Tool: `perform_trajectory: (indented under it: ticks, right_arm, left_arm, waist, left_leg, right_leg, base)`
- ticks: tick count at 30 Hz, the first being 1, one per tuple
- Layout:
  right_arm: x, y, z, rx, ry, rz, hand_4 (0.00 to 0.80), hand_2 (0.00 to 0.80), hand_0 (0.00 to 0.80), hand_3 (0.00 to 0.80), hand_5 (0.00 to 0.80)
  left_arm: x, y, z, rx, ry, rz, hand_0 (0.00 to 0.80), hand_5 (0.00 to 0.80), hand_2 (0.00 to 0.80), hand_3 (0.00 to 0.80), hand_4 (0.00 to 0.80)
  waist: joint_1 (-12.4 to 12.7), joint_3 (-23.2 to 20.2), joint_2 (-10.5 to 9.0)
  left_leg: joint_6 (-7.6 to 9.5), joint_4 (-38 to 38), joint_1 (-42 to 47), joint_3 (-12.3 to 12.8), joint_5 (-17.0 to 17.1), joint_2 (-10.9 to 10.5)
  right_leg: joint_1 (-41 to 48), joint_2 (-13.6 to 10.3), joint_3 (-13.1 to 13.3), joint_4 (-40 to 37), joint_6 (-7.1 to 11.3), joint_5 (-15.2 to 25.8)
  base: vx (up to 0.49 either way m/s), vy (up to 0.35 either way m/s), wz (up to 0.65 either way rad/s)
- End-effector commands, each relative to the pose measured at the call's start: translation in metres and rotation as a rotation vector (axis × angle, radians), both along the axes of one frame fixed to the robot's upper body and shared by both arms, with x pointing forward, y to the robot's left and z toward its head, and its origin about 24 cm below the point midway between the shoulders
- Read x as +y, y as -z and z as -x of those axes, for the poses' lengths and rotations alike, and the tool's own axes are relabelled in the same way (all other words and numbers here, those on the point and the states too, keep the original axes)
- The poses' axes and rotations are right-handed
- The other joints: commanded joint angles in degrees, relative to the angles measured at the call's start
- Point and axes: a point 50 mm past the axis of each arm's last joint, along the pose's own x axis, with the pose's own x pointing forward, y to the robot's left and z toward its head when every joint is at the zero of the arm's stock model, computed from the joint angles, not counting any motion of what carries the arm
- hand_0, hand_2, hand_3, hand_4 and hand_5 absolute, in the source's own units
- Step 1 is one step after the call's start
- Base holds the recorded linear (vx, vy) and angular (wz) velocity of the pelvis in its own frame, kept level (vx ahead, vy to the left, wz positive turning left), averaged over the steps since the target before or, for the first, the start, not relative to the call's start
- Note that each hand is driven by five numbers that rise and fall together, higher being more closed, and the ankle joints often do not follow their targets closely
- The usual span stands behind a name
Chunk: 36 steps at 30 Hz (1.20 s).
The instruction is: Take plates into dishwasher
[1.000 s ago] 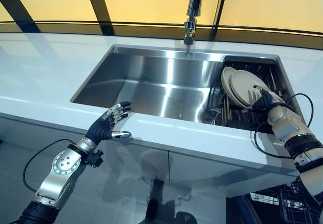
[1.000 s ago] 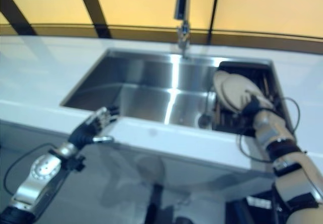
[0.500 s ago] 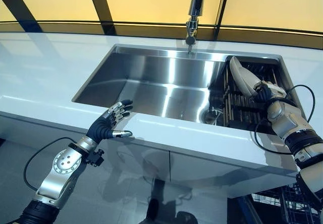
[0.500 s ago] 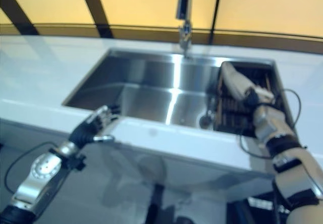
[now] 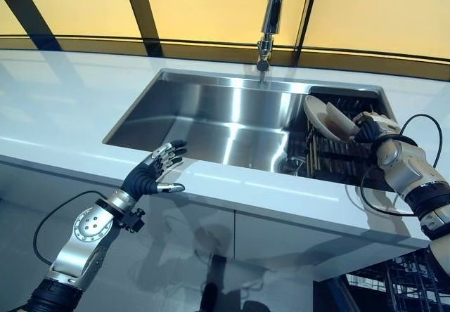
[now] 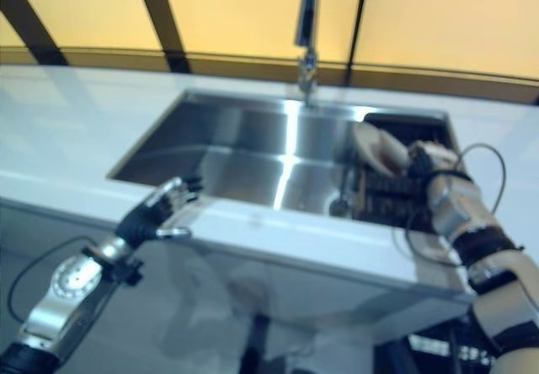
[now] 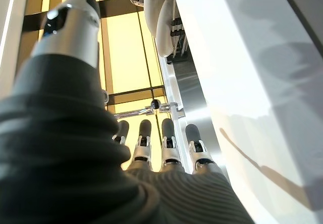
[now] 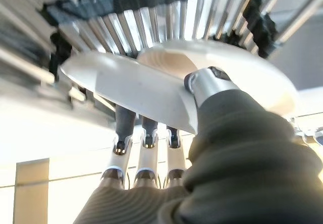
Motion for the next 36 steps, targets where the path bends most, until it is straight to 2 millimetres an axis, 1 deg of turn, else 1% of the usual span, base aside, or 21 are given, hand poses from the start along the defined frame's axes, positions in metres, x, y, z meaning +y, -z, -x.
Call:
perform_trajectory:
  ticks: [1, 7, 10, 12, 13, 14, 16, 17, 18, 20, 24, 30, 34, 36]
  right_arm:
    - [0.001, -0.015, 0.005, -0.039, -0.035, 0.051, 0.8, 0.8, 0.8, 0.8, 0.8]
    - [0.005, -0.015, 0.007, -0.052, -0.061, 0.0, 0.8, 0.8, 0.8, 0.8, 0.8]
    - [0.008, -0.016, 0.009, -0.074, -0.089, -0.06, 0.8, 0.8, 0.8, 0.8, 0.8]
    - [0.011, -0.015, 0.01, -0.083, -0.106, -0.136, 0.8, 0.8, 0.8, 0.8, 0.8]
    - [0.011, -0.015, 0.01, -0.082, -0.108, -0.141, 0.8, 0.8, 0.8, 0.8, 0.8]
    - [0.014, -0.014, 0.01, -0.087, -0.126, -0.216, 0.8, 0.8, 0.8, 0.8, 0.8]
    - [0.015, -0.013, 0.011, -0.083, -0.138, -0.278, 0.8, 0.8, 0.8, 0.8, 0.8]
    - [0.016, -0.01, 0.012, -0.081, -0.153, -0.344, 0.8, 0.8, 0.8, 0.8, 0.8]
    - [0.016, -0.01, 0.013, -0.081, -0.156, -0.361, 0.8, 0.8, 0.8, 0.8, 0.8]
    - [0.013, -0.011, 0.015, -0.09, -0.161, -0.425, 0.8, 0.8, 0.8, 0.8, 0.8]
    - [0.01, -0.015, 0.016, -0.101, -0.156, -0.463, 0.8, 0.8, 0.8, 0.8, 0.8]
    - [0.006, -0.024, 0.019, -0.112, -0.166, -0.514, 0.8, 0.8, 0.8, 0.8, 0.8]
    - [0.005, -0.029, 0.02, -0.124, -0.187, -0.612, 0.8, 0.8, 0.8, 0.8, 0.8]
    - [0.006, -0.028, 0.02, -0.124, -0.203, -0.702, 0.8, 0.8, 0.8, 0.8, 0.8]
  left_arm:
    - [-0.008, -0.01, 0.003, -0.044, 0.049, 0.043, 0.0, 0.0, 0.0, 0.0, 0.0]
    - [-0.006, -0.003, 0.002, -0.019, 0.036, 0.038, 0.0, 0.0, 0.0, 0.0, 0.0]
    - [-0.004, -0.001, 0.002, -0.008, 0.02, 0.043, 0.0, 0.0, 0.0, 0.0, 0.0]
    - [-0.002, 0.001, 0.002, 0.006, 0.004, 0.047, 0.0, 0.0, 0.0, 0.0, 0.0]
    - [-0.002, 0.002, 0.002, 0.007, 0.003, 0.047, 0.0, 0.0, 0.0, 0.0, 0.0]
    - [0.0, 0.004, 0.001, 0.02, -0.015, 0.05, 0.0, 0.0, 0.0, 0.0, 0.0]
    - [0.002, 0.006, -0.001, 0.027, -0.031, 0.052, 0.0, 0.0, 0.0, 0.0, 0.0]
    - [0.005, 0.01, -0.001, 0.04, -0.054, 0.058, 0.0, 0.0, 0.0, 0.0, 0.0]
    - [0.005, 0.011, -0.001, 0.042, -0.061, 0.058, 0.0, 0.0, 0.0, 0.0, 0.0]
    - [0.011, 0.015, -0.003, 0.059, -0.093, 0.062, 0.0, 0.0, 0.0, 0.0, 0.0]
    - [0.016, 0.024, -0.006, 0.087, -0.134, 0.062, 0.0, 0.0, 0.0, 0.0, 0.0]
    - [0.019, 0.028, -0.008, 0.096, -0.161, 0.06, 0.0, 0.0, 0.0, 0.0, 0.0]
    - [0.019, 0.031, -0.01, 0.106, -0.166, 0.063, 0.0, 0.0, 0.0, 0.0, 0.0]
    - [0.02, 0.032, -0.01, 0.112, -0.17, 0.063, 0.0, 0.0, 0.0, 0.0, 0.0]
  waist:
    - [-0.33, -6.03, -3.82]
    - [-0.88, -7.62, -4.44]
    - [-1.37, -8.3, -4.74]
    - [-1.69, -8.64, -4.92]
    - [-1.69, -8.66, -4.95]
    - [-2.03, -8.9, -5.06]
    - [-2.27, -9.04, -5.21]
    - [-2.58, -9.3, -5.31]
    - [-2.7, -9.27, -5.4]
    - [-3.23, -9.53, -5.64]
    - [-4.08, -10.09, -5.92]
    - [-5.36, -10.78, -6.07]
    - [-6.0, -11.11, -6.24]
    - [-6.26, -11.25, -6.29]
  left_leg:
    - [-0.43, -0.13, 4.35, 3.58, -3.7, 2.42]
    - [-0.39, -0.13, 5.57, 3.97, -4.23, 2.59]
    - [-0.36, -0.13, 6.33, 4.42, -4.64, 2.79]
    - [-0.31, -0.13, 6.73, 4.67, -4.85, 2.89]
    - [-0.31, -0.13, 6.78, 4.7, -4.87, 2.9]
    - [-0.31, -0.13, 7.09, 4.98, -5.04, 3.06]
    - [-0.27, -0.13, 6.88, 5.2, -4.47, 3.07]
    - [-0.36, -0.13, 7.44, 5.5, -5.24, 3.28]
    - [-0.29, -0.13, 7.18, 5.58, -4.64, 3.24]
    - [-0.26, -0.13, 7.32, 5.97, -4.77, 3.3]
    - [-0.36, -0.13, 7.73, 6.8, -5.0, 3.53]
    - [-0.55, -0.13, 8.22, 7.99, -5.11, 4.02]
    - [-0.62, -0.13, 8.46, 8.43, -5.3, 4.12]
    - [-0.66, -0.13, 8.61, 8.71, -5.36, 4.22]
  right_leg:
    - [-1.84, -3.43, 1.65, -0.16, 0.63, 3.71]
    - [-1.01, -3.28, 2.22, -0.16, 0.71, 3.4]
    - [-0.61, -3.27, 2.7, -0.16, 0.82, 3.23]
    - [-0.44, -3.22, 3.0, -0.16, 0.82, 3.13]
    - [-0.43, -3.21, 3.03, -0.16, 0.82, 3.13]
    - [-0.36, -3.19, 3.25, -0.16, 0.84, 3.1]
    - [-0.7, -3.26, 3.38, -0.16, 0.81, 3.69]
    - [-0.35, -3.15, 3.56, -0.16, 0.9, 3.07]
    - [-0.68, -3.2, 3.66, -0.16, 0.84, 3.66]
    - [-0.79, -3.09, 4.03, -0.16, 0.83, 3.67]
    - [-0.98, -3.02, 4.49, -0.16, 0.94, 3.76]
    - [-1.23, -2.94, 5.36, -0.16, 1.09, 3.93]
    - [-1.36, -2.86, 5.87, -0.16, 1.11, 3.93]
    - [-1.37, -2.87, 6.04, -0.16, 1.11, 3.95]
  base:
    - [0.076, 0.025, -0.03]
    - [0.047, 0.024, -0.06]
    - [0.023, 0.035, -0.08]
    - [0.011, 0.028, -0.12]
    - [0.003, 0.033, -0.12]
    - [0.003, 0.027, -0.1]
    - [-0.021, 0.035, -0.09]
    - [-0.049, 0.034, -0.05]
    - [0.0, 0.0, 0.0]
    - [-0.044, 0.022, -0.06]
    - [-0.03, 0.015, -0.11]
    - [-0.019, 0.014, -0.18]
    - [-0.01, 0.011, -0.06]
    - [-0.004, 0.014, -0.14]
